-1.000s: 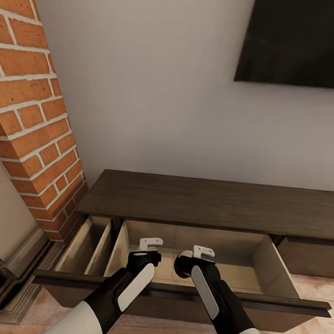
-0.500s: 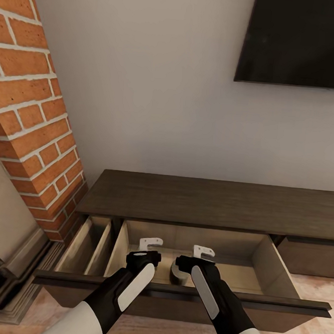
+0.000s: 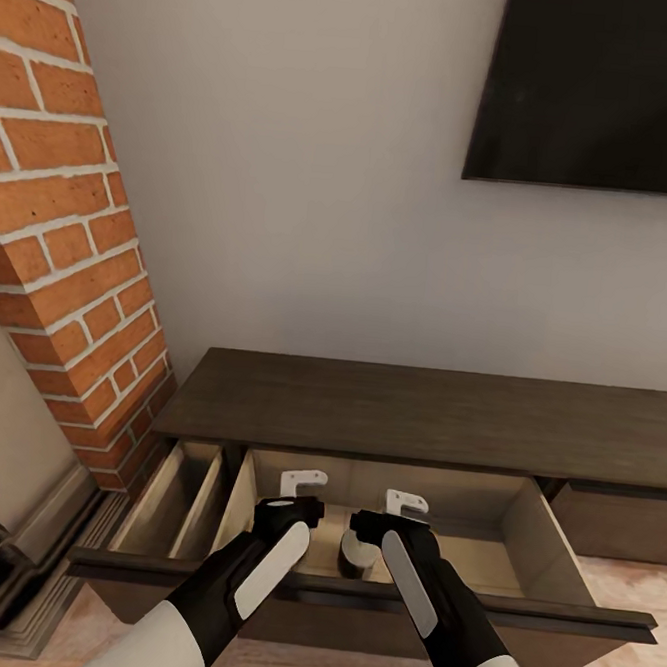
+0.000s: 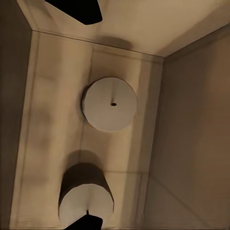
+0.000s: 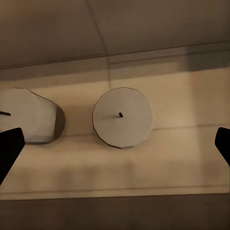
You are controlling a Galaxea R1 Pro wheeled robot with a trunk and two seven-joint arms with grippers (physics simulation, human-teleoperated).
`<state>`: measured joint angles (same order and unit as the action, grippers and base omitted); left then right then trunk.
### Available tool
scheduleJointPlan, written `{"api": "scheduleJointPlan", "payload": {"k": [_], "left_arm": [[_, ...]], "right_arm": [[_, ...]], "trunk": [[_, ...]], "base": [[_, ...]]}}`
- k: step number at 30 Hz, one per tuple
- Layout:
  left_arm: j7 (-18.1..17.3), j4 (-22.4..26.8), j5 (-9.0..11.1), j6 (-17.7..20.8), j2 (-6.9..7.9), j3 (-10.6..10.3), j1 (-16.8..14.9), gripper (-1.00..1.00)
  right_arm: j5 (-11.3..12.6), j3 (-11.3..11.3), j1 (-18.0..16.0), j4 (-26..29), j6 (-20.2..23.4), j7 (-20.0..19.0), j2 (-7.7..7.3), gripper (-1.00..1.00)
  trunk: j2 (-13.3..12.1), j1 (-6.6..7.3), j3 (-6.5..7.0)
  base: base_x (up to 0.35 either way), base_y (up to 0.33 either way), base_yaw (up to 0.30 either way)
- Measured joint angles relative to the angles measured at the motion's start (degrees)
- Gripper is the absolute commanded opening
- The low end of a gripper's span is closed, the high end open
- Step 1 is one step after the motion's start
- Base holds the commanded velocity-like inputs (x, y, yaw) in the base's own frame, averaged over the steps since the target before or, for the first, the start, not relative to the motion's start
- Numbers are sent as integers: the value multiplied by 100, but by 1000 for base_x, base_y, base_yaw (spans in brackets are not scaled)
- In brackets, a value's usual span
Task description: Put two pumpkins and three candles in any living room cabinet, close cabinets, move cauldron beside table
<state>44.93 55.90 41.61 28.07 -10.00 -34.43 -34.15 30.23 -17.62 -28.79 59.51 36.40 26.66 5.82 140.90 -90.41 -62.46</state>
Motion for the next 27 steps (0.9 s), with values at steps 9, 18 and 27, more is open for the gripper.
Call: {"api": "scheduleJointPlan", "payload": {"k": [9, 18, 27], "left_arm": [[-10, 95, 22, 100, 0, 13, 0, 100], [-10, 116, 22, 140, 0, 13, 0, 100], [-10, 117, 23, 133, 0, 15, 0, 100]], "right_arm": [[1, -2, 0, 8, 13, 0, 0, 100], [14, -2, 0, 18, 17, -10, 0, 100], [14, -14, 0, 51, 2, -26, -9, 100]], "trunk": [[-361, 195, 161], [-722, 394, 323], [-1083, 593, 485]], "base": [[-81, 0, 0], [-68, 0, 0], [-91, 0, 0]]}}
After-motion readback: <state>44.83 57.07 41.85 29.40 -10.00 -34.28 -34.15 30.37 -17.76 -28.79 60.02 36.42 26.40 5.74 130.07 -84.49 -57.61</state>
